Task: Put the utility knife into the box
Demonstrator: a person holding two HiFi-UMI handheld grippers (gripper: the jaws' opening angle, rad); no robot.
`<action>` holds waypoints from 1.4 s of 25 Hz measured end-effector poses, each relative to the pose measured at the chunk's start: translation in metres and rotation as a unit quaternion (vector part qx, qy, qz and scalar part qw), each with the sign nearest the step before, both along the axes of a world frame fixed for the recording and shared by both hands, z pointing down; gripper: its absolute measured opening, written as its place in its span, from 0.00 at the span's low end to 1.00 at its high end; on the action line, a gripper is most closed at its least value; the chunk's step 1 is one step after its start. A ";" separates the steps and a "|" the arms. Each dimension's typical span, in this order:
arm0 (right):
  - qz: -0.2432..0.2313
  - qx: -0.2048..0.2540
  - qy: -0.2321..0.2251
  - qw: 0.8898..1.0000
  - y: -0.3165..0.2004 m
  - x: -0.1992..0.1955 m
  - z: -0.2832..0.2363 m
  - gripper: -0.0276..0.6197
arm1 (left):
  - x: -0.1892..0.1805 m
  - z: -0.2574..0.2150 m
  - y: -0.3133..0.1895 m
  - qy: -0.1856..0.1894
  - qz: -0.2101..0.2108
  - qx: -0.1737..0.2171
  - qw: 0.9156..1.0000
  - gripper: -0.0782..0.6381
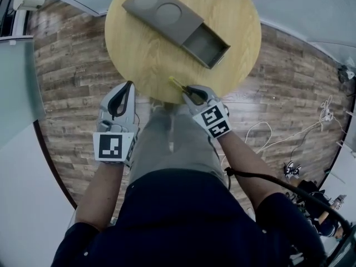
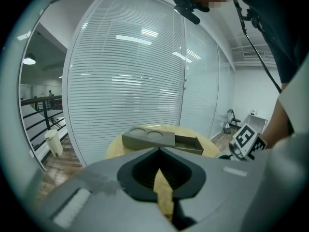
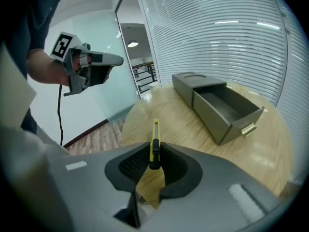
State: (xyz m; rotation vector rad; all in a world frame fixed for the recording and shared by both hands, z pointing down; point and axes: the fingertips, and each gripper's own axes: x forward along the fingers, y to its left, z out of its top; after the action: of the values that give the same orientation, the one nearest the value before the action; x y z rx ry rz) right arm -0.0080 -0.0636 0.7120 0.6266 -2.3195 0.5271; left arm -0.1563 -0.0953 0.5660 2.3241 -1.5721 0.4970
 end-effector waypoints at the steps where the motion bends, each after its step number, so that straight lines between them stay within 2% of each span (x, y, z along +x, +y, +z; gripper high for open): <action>1: 0.006 0.000 -0.002 1.000 -0.002 0.000 -0.006 0.16 | -0.001 -0.007 -0.003 -0.001 0.002 0.004 1.000 0.11; 8: 0.037 0.033 -0.021 0.999 -0.034 0.000 -0.067 0.15 | -0.003 -0.067 -0.025 -0.008 0.019 0.054 0.998 0.11; 10: 0.054 0.037 -0.028 0.997 -0.037 0.004 -0.087 0.15 | -0.008 -0.083 -0.025 -0.005 0.013 0.071 0.997 0.11; 13: 0.077 0.049 -0.031 0.995 -0.042 0.016 -0.119 0.16 | -0.014 -0.106 -0.027 -0.004 0.000 0.088 0.996 0.11; 19: 0.110 0.079 -0.052 0.989 -0.059 0.049 -0.179 0.16 | 0.000 -0.141 -0.032 -0.011 0.017 0.102 0.995 0.11; 29: 0.122 0.123 -0.076 0.982 -0.067 0.077 -0.241 0.16 | 0.013 -0.190 -0.037 -0.023 0.015 0.147 0.989 0.11; 35: 0.125 0.134 -0.079 0.980 -0.078 0.092 -0.255 0.16 | 0.022 -0.202 -0.045 -0.013 0.009 0.150 0.989 0.11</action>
State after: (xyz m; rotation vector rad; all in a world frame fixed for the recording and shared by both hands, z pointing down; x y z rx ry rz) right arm 0.0844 -0.1414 0.4572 1.0500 -2.4996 0.3899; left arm -0.1339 -0.1407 0.3636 2.5600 -1.7433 0.3122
